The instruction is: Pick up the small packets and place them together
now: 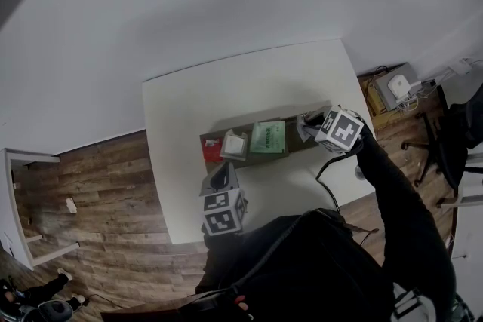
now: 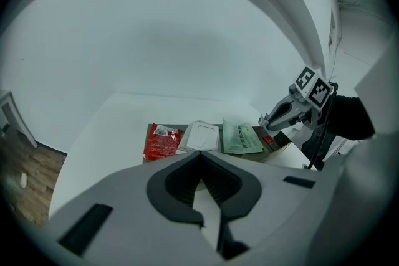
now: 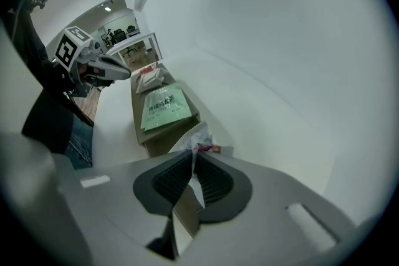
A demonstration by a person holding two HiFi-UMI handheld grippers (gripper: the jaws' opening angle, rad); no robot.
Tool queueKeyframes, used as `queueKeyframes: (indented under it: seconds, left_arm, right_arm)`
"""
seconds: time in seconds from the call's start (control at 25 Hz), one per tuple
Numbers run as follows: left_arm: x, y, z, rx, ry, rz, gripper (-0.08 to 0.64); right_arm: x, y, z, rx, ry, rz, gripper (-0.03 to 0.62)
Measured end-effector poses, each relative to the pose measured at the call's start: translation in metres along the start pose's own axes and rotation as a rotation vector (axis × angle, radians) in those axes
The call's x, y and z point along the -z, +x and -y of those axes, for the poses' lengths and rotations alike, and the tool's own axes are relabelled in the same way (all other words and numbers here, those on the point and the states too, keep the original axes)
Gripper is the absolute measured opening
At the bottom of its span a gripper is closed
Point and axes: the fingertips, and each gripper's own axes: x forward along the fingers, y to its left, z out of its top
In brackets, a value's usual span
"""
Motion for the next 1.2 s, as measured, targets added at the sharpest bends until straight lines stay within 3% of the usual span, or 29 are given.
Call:
queueKeyframes:
  seconds: [0.2,0.56,0.92,1.2]
  left_arm:
    - [-0.002,-0.003,0.000,-0.004,0.002,0.014,0.000]
    - [0.000,-0.019,-0.003,-0.025,-0.016,0.033,0.000]
    - [0.005,-0.030,-0.003,-0.036,-0.021,0.052,0.000]
    - [0.010,-0.037,0.000,-0.037,-0.037,0.043,0.000]
  right_arm:
    - [-0.037,-0.026,-0.005,0.044,-0.036,0.102,0.028]
    - [-0.094,-0.033,-0.059,-0.025,-0.130,0.221,0.028]
    - [-0.110,0.001,-0.104,-0.152,-0.120,0.234,0.029]
    - [-0.104,0.027,-0.113,-0.167,-0.131,0.164,0.029]
